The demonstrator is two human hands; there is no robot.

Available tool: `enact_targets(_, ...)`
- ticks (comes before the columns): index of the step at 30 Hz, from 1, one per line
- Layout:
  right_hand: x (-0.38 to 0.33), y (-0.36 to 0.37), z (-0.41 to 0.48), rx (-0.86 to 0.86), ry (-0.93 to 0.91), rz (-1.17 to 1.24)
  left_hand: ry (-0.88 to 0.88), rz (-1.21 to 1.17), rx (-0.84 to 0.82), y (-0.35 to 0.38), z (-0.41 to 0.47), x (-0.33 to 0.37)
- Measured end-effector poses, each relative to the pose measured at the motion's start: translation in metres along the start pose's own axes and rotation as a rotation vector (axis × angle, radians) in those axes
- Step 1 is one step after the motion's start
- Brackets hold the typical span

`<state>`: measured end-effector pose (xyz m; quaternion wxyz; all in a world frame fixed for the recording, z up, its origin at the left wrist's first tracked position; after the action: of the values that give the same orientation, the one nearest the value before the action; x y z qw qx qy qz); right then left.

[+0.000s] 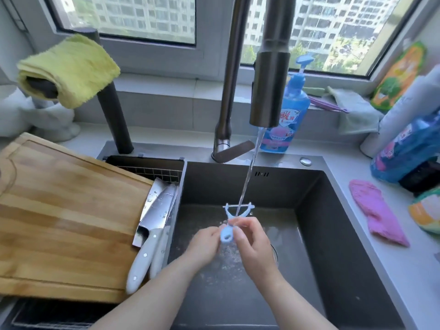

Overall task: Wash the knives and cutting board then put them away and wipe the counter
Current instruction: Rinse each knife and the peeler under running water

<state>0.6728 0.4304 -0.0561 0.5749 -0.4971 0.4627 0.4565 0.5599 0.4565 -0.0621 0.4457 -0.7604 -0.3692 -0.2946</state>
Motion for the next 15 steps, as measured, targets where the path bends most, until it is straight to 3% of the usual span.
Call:
enact_targets(2, -0.001, 0.002, 0.0, -0.014, 0.006, -0.019, -0.169, -0.47, -0.21, 0.002, -0.001, 0.007)
enact_targets(3, 0.001, 0.002, 0.0, -0.019, 0.017, -0.035, -0.185, -0.576, -0.253, 0.002, 0.005, 0.004)
enact_targets(9, 0.008, 0.0, 0.004, 0.034, 0.114, -0.074, -0.065, -0.469, -0.18, -0.002, 0.03, 0.005)
enact_targets(12, 0.01, -0.001, 0.009, 0.114, 0.282, -0.023, -0.017, -0.492, -0.123, -0.003, 0.037, 0.013)
enact_targets(15, 0.005, -0.002, 0.02, -0.01, 0.427, 0.004, 0.026, -0.477, -0.068, -0.009, 0.043, 0.022)
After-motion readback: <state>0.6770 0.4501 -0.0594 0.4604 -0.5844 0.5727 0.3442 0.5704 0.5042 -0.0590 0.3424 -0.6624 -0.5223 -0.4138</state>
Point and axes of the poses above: each hand's wrist, its own z-axis towards the middle knuckle, its own y-axis out of the palm, x = y × z, the point moved 2 cm from there along z, towards the middle knuckle, and after that the axes turned 2 degrees about x, right-handed, at the moved point
